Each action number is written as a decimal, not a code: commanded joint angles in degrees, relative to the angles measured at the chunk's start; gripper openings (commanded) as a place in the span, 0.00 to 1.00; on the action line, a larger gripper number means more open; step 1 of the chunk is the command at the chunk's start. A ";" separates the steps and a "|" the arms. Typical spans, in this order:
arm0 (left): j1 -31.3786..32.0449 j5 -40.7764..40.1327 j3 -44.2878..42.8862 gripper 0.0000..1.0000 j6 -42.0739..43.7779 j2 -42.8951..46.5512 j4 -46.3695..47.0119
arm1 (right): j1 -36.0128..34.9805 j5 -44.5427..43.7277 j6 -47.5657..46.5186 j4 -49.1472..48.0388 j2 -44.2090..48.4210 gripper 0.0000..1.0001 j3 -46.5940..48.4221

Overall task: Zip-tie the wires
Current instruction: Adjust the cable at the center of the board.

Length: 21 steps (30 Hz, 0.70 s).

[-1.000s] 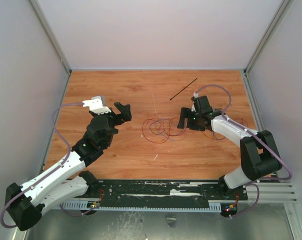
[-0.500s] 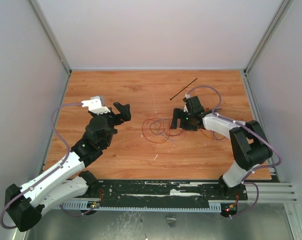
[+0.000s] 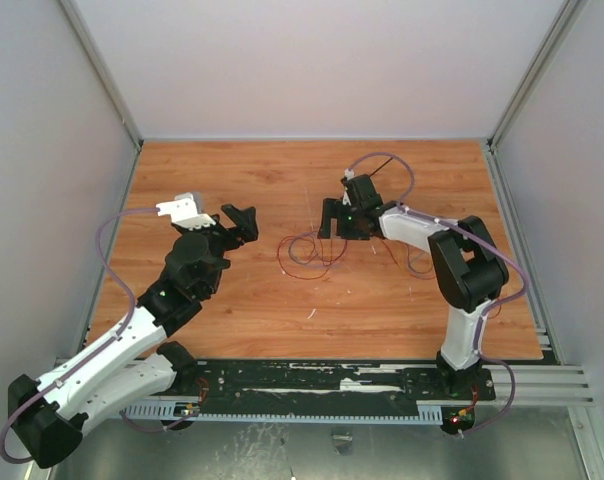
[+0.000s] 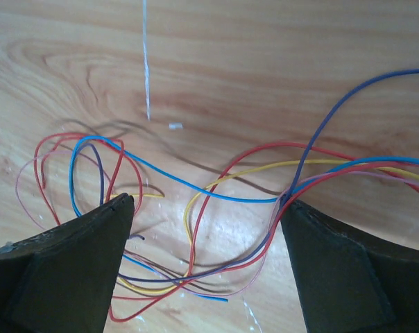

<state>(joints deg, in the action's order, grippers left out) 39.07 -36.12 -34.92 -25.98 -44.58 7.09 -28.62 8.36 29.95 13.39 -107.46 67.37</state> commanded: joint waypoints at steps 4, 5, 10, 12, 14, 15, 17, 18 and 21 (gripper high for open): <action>-0.57 -0.27 0.08 0.98 -0.27 1.18 -0.41 | -0.29 -3.39 -1.92 3.48 -2.82 0.88 4.72; -0.52 -0.19 0.03 0.98 -0.22 1.10 -0.39 | -0.25 -3.62 -2.26 3.99 -1.86 0.88 4.51; -0.90 4.66 -0.80 0.98 3.13 -0.33 1.66 | -0.29 -7.09 -4.93 6.71 4.92 0.91 1.26; -1.05 6.07 -2.65 0.98 3.66 -1.41 0.77 | -0.21 -10.35 -5.87 8.27 8.18 0.94 -0.43; -1.39 8.08 -4.14 0.98 3.46 -2.11 0.11 | -0.29 -13.46 -6.56 10.09 11.43 0.95 -1.90; -1.82 10.15 -4.75 0.98 3.49 -2.51 -0.12 | -0.29 -14.82 -6.81 10.84 13.18 0.97 -2.60; -3.01 14.54 -6.47 0.98 2.91 -3.86 -0.83 | -0.27 -16.95 -7.21 11.93 16.70 0.97 -3.74; -3.94 17.15 -7.39 0.98 2.65 -4.95 -1.18 | -0.23 -18.09 -7.34 12.41 18.22 0.97 -4.20; -6.55 24.33 -11.25 0.98 2.59 -9.93 -2.90 | 0.59 -22.99 -7.60 13.91 23.35 0.98 -5.44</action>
<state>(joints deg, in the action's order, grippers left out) 35.20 -22.65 -41.04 -23.83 -50.11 5.58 -28.60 -6.22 23.88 24.45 -89.71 63.53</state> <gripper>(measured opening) 0.982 0.968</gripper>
